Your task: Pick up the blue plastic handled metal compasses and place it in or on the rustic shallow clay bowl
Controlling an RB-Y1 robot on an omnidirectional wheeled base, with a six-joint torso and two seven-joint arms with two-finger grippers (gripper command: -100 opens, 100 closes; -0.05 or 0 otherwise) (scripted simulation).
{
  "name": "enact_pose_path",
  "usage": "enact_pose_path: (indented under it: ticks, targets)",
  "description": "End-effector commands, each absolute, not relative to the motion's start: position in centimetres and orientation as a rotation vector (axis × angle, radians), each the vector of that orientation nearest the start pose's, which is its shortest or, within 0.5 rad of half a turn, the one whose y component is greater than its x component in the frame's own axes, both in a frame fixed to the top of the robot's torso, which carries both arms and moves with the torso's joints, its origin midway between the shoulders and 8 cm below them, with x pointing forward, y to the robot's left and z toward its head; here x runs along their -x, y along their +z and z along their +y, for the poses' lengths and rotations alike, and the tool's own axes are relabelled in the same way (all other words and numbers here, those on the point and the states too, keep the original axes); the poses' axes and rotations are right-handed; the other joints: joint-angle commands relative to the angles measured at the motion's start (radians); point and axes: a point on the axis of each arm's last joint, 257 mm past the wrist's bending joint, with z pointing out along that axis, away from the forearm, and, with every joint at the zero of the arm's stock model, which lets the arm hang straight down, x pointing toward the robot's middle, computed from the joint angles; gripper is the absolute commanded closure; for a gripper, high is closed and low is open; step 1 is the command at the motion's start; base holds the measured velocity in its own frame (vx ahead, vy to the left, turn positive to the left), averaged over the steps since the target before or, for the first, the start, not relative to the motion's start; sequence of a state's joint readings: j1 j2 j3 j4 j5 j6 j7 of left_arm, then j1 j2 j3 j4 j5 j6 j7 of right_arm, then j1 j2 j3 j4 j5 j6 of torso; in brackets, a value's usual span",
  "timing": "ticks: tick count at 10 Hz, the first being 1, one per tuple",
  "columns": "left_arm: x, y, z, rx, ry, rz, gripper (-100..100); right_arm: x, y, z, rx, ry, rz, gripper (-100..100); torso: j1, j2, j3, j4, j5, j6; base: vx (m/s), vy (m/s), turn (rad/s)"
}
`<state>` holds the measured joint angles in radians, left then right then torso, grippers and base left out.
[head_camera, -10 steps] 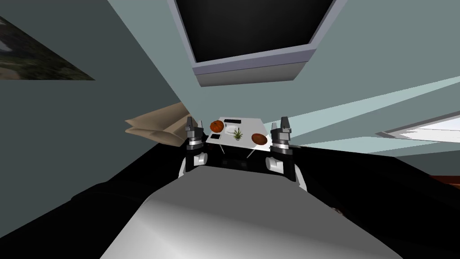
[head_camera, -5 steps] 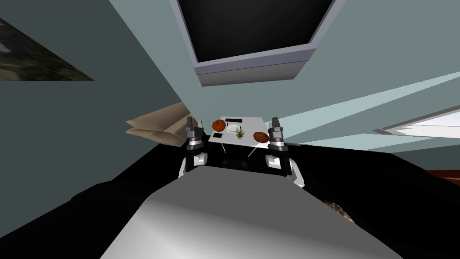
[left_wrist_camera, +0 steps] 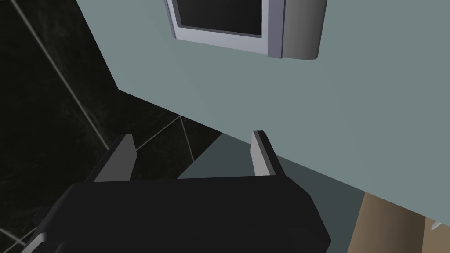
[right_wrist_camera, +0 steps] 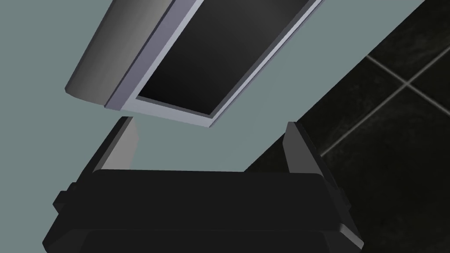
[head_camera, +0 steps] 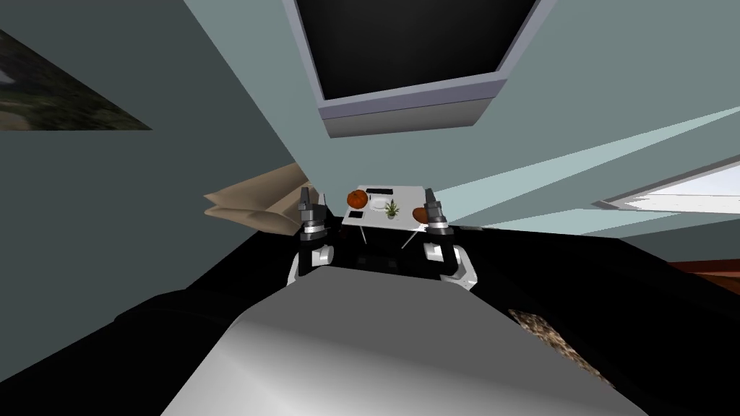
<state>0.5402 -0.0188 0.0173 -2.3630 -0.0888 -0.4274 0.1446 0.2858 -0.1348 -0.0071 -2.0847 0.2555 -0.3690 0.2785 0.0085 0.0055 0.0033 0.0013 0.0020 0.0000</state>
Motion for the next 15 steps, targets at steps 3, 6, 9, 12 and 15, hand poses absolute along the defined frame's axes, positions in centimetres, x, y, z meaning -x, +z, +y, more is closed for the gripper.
enact_pose_path:
  ticks: [3,6,9,12,15]
  targets:
    - [-33.7,3.4,28.1,0.693,-1.337,0.626,0,-44.9,-3.1,-22.8,-0.238,0.744,1.019,-100,0.001,0.001,0.0,0.0,0.0,0.0,-0.099,0.132,-0.041]
    - [-33.7,3.4,28.1,0.693,-1.337,0.626,0,-47.2,-4.6,-22.1,-0.164,0.635,1.066,-100,0.001,-0.001,-0.001,0.0,0.0,0.0,-0.07,0.131,-0.043]
    - [-33.7,3.4,28.1,0.693,-1.337,0.626,0,-49.2,-6.7,-21.8,-0.11,0.537,1.122,-100,0.0,-0.004,-0.002,-0.001,0.0,0.0,-0.031,0.12,-0.037]
    - [-33.7,3.4,28.1,0.693,-1.337,0.626,0,-51.0,-9.6,-21.9,-0.073,0.446,1.194,-100,-0.002,-0.007,-0.004,-0.002,0.0,0.0,0.017,0.091,-0.033]
    - [-33.7,3.4,28.1,0.693,-1.337,0.626,0,-52.3,-13.3,-22.7,-0.048,0.359,1.281,-100,-0.004,-0.01,-0.006,-0.002,-0.001,0.0,0.059,0.075,-0.03]
